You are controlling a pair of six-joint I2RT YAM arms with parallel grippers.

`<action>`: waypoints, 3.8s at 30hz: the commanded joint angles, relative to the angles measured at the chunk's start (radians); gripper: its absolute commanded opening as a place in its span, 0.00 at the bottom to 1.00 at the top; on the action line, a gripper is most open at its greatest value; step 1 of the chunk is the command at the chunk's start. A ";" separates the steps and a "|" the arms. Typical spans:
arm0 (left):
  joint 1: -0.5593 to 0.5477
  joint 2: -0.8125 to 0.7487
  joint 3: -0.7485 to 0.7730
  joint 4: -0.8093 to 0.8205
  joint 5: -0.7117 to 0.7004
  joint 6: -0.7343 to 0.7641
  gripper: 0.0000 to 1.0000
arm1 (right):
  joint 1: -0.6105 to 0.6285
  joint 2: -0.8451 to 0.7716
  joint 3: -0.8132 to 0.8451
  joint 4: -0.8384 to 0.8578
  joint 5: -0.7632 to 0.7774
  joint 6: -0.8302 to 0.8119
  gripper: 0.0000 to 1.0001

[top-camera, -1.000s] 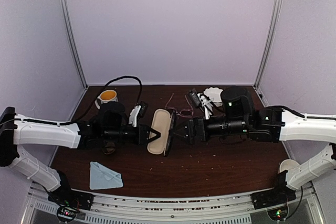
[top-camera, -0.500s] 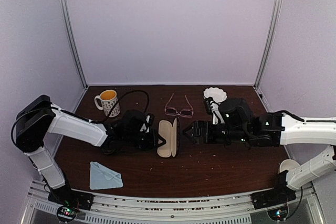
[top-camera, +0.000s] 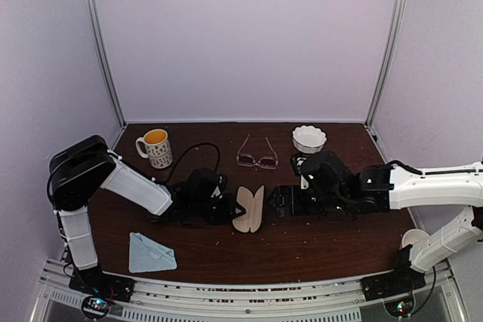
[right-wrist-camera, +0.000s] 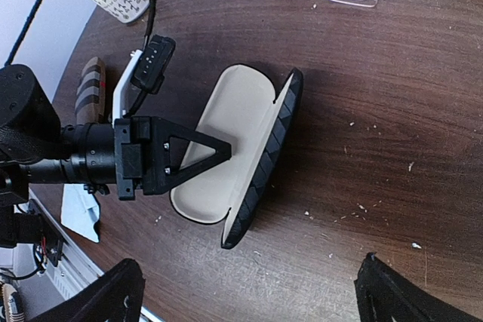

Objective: Organize the sunglasses
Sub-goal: Place the opened sunglasses case at the center of the board, then move the opened sunglasses case to the center of the board.

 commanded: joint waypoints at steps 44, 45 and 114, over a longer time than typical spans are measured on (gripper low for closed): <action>0.208 -0.810 -0.199 -0.999 -0.578 0.351 0.98 | 0.006 0.355 0.264 -0.136 0.074 0.003 0.70; 0.231 -0.804 -0.206 -0.997 -0.558 0.365 0.98 | 0.004 0.367 0.272 -0.143 0.080 -0.005 0.68; 0.412 -0.356 -0.038 -0.803 -0.287 0.585 0.98 | -0.040 0.570 0.222 -0.008 -0.061 -0.083 0.02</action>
